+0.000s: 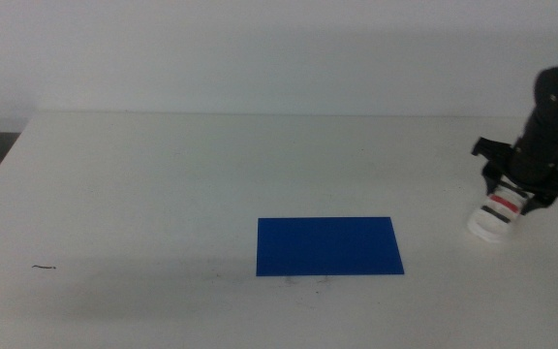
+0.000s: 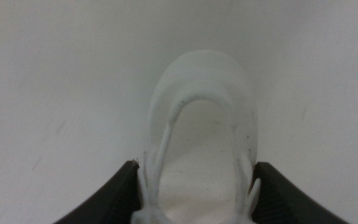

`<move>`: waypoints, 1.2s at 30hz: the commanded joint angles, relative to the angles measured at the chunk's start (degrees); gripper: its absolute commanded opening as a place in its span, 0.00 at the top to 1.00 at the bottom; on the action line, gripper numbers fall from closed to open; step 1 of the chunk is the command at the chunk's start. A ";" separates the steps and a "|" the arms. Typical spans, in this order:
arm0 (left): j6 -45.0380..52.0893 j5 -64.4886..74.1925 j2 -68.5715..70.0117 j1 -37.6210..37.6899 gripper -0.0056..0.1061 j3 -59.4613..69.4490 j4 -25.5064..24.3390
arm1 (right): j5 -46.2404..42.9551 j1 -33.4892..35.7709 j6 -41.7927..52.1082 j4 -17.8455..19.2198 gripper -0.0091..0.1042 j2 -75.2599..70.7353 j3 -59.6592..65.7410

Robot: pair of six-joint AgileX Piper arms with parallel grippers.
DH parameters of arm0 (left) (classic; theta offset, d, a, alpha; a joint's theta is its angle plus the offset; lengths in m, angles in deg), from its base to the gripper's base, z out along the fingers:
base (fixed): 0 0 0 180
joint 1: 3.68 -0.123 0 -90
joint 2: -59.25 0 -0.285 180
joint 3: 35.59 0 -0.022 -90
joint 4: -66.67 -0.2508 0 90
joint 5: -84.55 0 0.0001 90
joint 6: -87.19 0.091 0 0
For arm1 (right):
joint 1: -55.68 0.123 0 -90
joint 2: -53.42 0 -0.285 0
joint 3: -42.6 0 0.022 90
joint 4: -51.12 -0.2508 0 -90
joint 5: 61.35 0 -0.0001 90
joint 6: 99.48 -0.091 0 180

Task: Use one arm to grab the shoe from the table and place it on the mat.

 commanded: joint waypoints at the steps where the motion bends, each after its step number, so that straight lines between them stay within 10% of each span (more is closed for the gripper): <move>1: -0.08 -0.70 -0.28 0.01 0.11 0.02 0.23 | 3.14 4.00 -3.25 1.28 0.93 -3.50 -0.39; 13: -0.08 -0.70 -0.28 0.01 0.11 0.02 0.23 | 4.22 31.15 -19.85 2.54 0.93 -0.70 -7.22; 30: -0.08 -0.70 -0.28 0.01 0.11 0.02 0.23 | 4.60 32.29 -21.39 0.58 0.93 2.05 -9.97; 36: -0.08 -0.70 -0.28 0.01 0.11 0.02 0.23 | 7.98 32.29 -54.42 1.44 0.93 2.05 -9.97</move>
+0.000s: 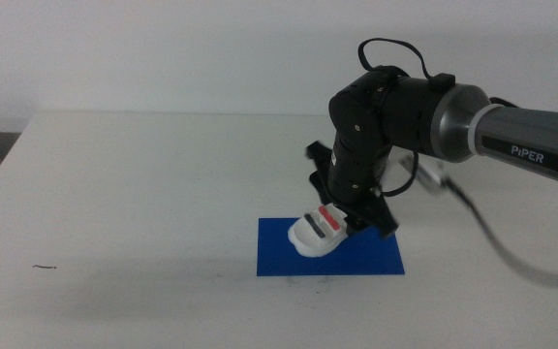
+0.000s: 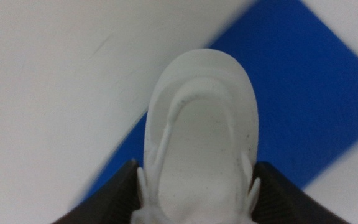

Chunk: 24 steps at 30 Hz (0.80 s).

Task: Use one arm to grab the shoe from the table and place it on the mat.

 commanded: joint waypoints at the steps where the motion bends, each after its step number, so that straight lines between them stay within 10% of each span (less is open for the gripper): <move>1: -0.08 -0.70 -0.28 0.01 0.11 0.02 0.23 | 2.84 0.02 -20.96 0.49 0.93 -0.27 -0.44; 24: -0.08 -0.70 -0.28 0.01 0.11 0.02 0.23 | 0.02 -0.02 -30.45 -5.87 0.92 2.57 -0.43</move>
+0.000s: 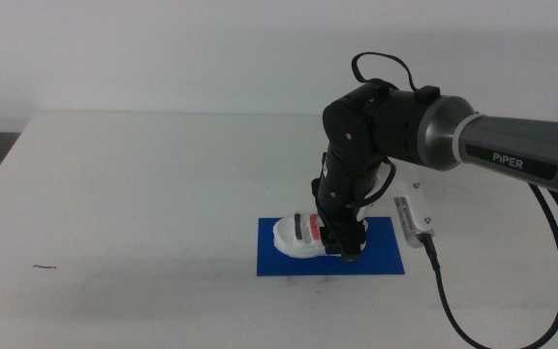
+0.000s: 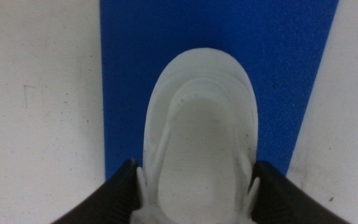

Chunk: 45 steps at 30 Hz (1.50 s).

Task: Use one arm to grab the shoe from the table and place it on the mat.

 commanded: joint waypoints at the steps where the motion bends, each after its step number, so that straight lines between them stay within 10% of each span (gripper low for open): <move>1: -0.08 -0.70 -0.28 0.01 0.11 0.02 0.23 | 0.13 -0.15 -1.42 -0.22 0.92 0.20 -0.34; 15: -0.08 -0.70 -0.28 0.01 0.11 0.02 0.23 | 0.86 -0.28 1.56 0.37 0.33 -0.09 -0.34; 18: -0.08 -0.70 -0.28 0.01 0.11 0.02 0.23 | 1.84 -0.78 16.15 1.71 0.33 -3.87 -0.34; 23: -0.08 -0.70 -0.28 0.01 0.11 0.02 0.23 | 9.84 -1.37 65.99 1.35 0.33 -12.46 -0.34; 33: -0.08 -0.70 -0.28 0.01 0.11 0.02 0.23 | 9.29 -3.53 89.88 4.91 0.33 -29.24 4.87; 38: -0.08 -0.70 -0.28 0.01 0.11 0.02 0.23 | -10.82 -6.79 97.82 9.21 0.33 -49.82 25.10; 45: -0.08 -0.70 -0.28 0.01 0.11 0.02 0.23 | -42.69 -17.16 135.16 -4.55 0.33 -76.23 59.78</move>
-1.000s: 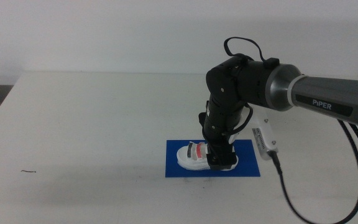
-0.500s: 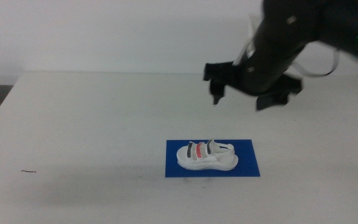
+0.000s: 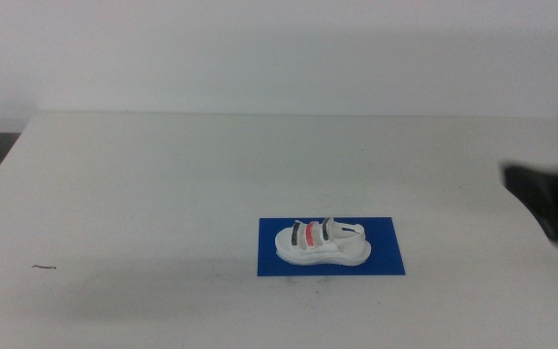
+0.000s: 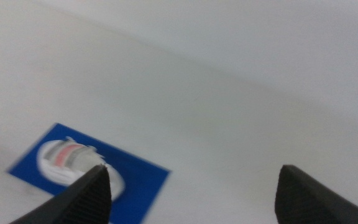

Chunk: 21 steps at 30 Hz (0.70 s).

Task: Use one arm to grab the shoe from the table and place it on the mat.

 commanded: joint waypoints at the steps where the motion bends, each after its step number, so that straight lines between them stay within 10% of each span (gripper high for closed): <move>1: -0.08 -0.70 -0.28 0.01 0.11 0.02 0.23 | -10.03 -2.29 9.05 -2.41 0.33 -7.87 9.81; 21: -0.08 -0.70 -0.28 0.01 0.11 0.02 0.23 | -18.16 -2.99 5.52 -4.86 0.33 -47.85 39.50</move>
